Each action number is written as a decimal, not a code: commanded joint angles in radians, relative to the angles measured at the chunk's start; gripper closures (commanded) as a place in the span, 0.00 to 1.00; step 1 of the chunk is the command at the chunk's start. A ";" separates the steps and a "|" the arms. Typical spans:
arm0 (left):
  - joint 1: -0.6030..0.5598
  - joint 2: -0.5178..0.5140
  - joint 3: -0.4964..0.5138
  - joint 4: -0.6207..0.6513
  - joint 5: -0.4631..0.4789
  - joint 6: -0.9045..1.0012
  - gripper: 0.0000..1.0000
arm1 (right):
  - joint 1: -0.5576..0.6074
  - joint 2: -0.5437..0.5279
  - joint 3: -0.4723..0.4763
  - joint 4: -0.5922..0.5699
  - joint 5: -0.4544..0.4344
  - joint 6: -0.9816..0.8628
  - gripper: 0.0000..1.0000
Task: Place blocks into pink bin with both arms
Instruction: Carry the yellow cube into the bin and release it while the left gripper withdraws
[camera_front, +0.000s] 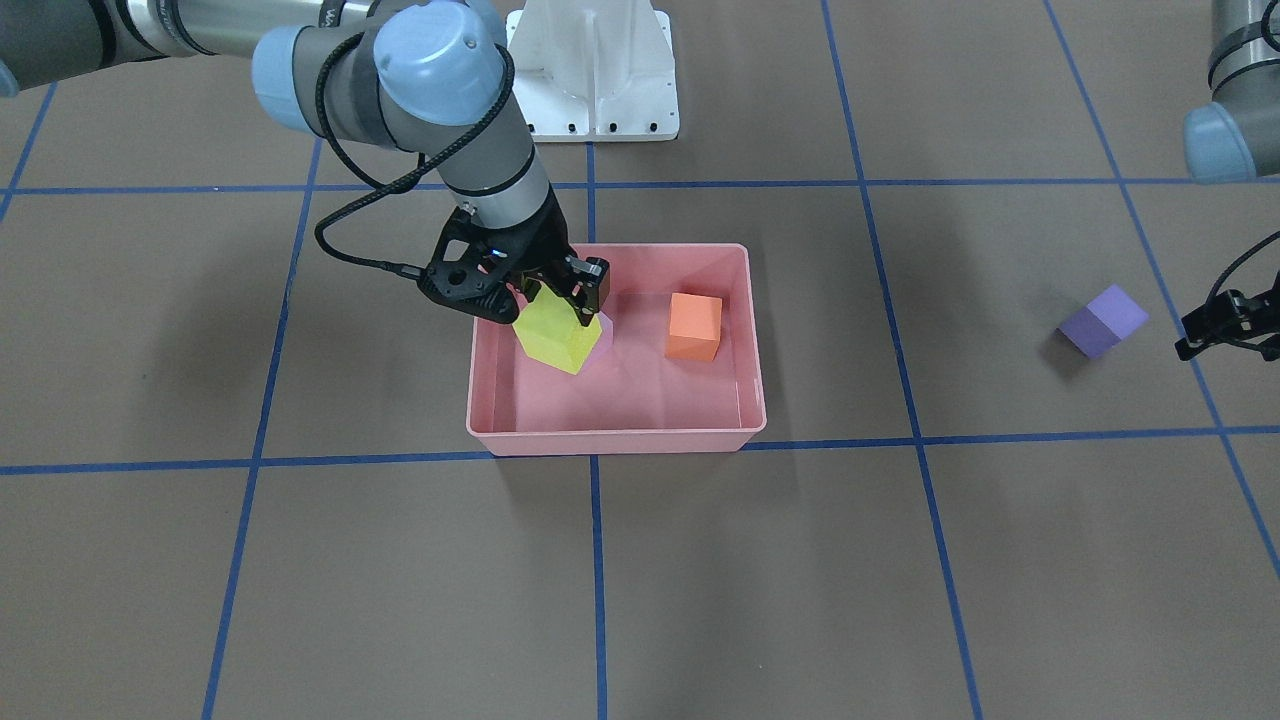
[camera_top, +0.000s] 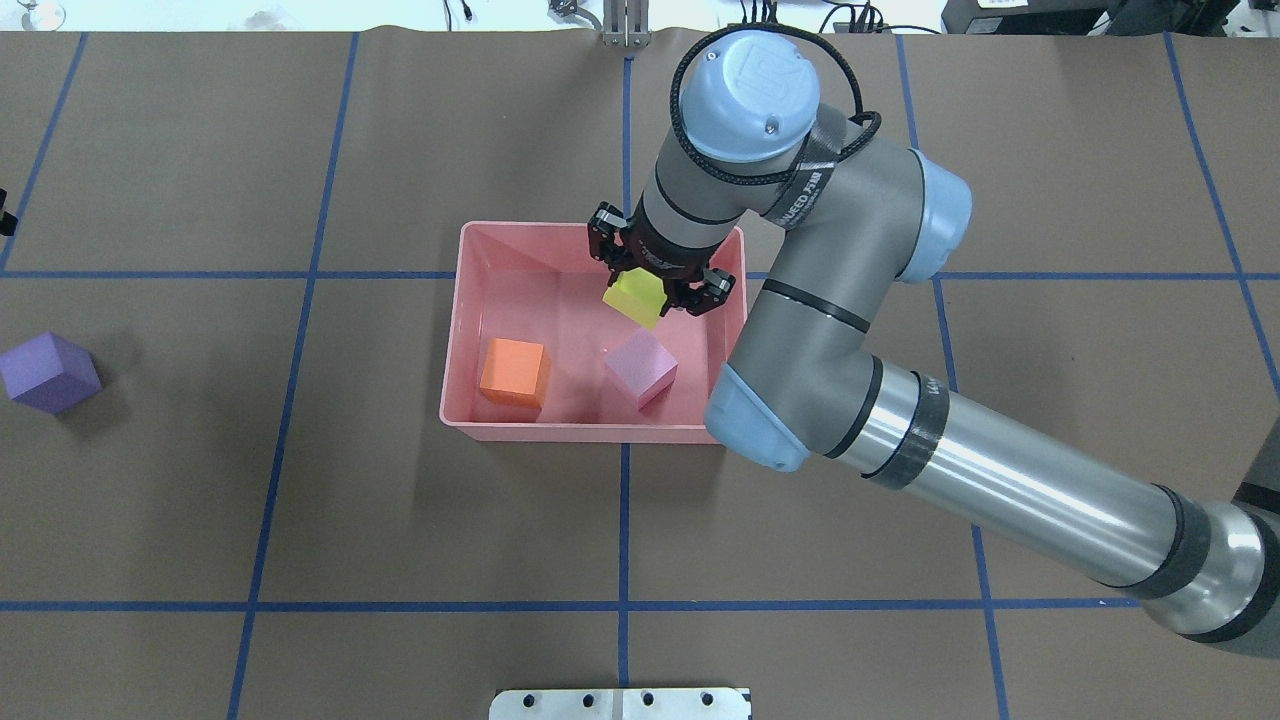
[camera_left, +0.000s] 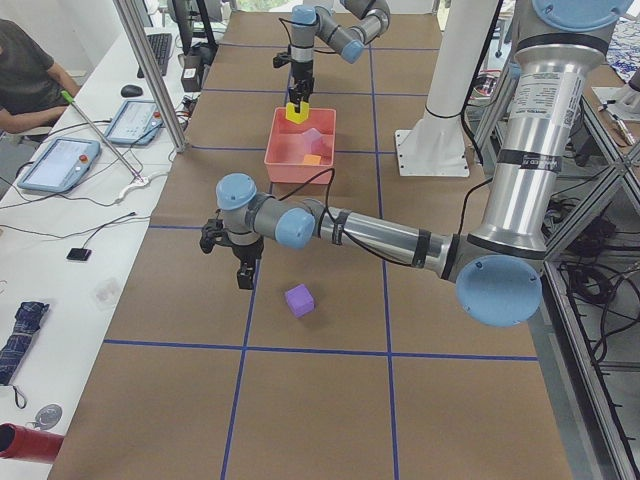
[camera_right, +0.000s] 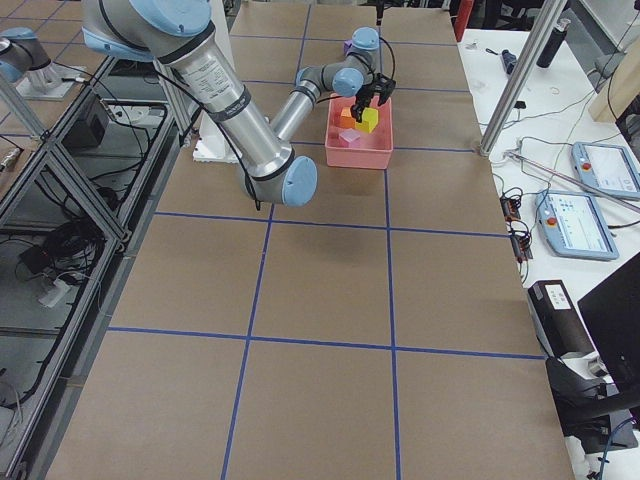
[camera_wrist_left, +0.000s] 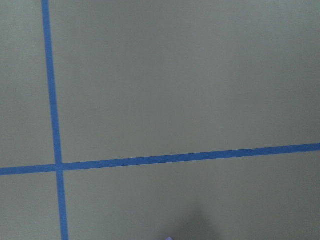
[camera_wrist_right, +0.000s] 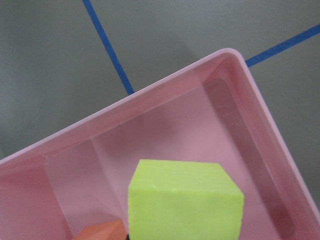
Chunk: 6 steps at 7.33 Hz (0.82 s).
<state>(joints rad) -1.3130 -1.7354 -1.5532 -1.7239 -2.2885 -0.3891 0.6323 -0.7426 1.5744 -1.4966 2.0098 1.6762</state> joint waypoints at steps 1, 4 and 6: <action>-0.002 -0.004 0.041 -0.006 0.001 -0.027 0.00 | -0.040 0.075 -0.103 0.019 -0.060 0.030 1.00; 0.006 -0.007 0.061 -0.090 -0.002 -0.340 0.00 | -0.057 0.098 -0.171 0.107 -0.072 0.057 1.00; 0.090 0.003 0.061 -0.109 0.012 -0.561 0.00 | -0.057 0.098 -0.175 0.108 -0.074 0.054 0.02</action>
<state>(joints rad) -1.2715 -1.7403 -1.4903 -1.8160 -2.2853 -0.8096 0.5759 -0.6456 1.4030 -1.3919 1.9374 1.7318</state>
